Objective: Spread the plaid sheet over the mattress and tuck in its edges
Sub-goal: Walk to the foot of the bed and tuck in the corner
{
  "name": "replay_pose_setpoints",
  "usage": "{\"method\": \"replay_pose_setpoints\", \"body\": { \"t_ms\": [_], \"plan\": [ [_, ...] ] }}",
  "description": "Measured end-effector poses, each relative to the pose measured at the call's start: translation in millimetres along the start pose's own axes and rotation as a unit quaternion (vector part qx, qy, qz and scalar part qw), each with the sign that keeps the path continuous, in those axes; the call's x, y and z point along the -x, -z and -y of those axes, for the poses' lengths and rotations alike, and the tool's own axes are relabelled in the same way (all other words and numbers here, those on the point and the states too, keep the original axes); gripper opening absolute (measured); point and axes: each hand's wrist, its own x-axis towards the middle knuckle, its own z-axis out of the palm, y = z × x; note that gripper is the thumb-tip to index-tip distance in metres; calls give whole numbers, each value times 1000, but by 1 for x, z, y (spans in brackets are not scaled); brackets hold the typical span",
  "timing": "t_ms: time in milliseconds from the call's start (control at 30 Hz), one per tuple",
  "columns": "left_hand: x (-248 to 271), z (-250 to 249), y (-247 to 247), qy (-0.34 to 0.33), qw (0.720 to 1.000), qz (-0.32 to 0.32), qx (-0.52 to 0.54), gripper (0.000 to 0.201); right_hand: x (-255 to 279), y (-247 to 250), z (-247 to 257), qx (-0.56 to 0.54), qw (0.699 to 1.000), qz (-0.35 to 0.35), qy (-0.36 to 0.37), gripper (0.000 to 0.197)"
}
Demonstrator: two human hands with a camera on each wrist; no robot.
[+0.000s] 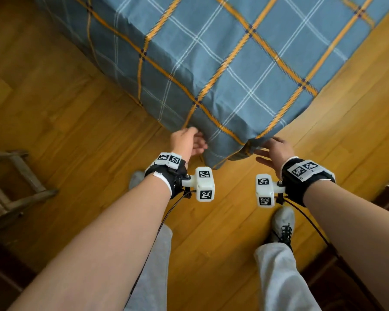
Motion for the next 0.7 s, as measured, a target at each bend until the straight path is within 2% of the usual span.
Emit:
{"method": "replay_pose_setpoints", "body": {
  "t_ms": [100, 233, 300, 367, 433, 533, 633, 700],
  "plan": [
    [4, 1, -22, 50, 990, 99, 84, 29, -2, 4, -2, -33, 999, 31, -26, 35],
    [-6, 1, -50, 97, 975, 92, 177, 34, -16, 5, -8, -100, 992, 58, -51, 31],
    [-16, 2, -54, 99, 970, 87, 202, 39, -20, 2, -3, -141, 985, 84, -62, 22],
    [-27, 5, -52, 99, 964, 90, 229, 55, -24, 1, 3, -174, 979, 78, -67, 24],
    [-29, 9, -50, 92, 960, 95, 247, 56, -26, 3, 4, -234, 965, 79, -85, 26],
    [-28, 15, -60, 91, 959, 93, 251, 51, -27, 7, 2, -307, 941, 105, -91, 39],
    [-23, 13, -67, 92, 958, 123, 243, 67, -23, 10, 6, -342, 924, 144, -95, 78],
    [-15, 8, -64, 98, 954, 138, 246, 74, -23, 12, 11, -373, 910, 159, -79, 69]
  ]
}}
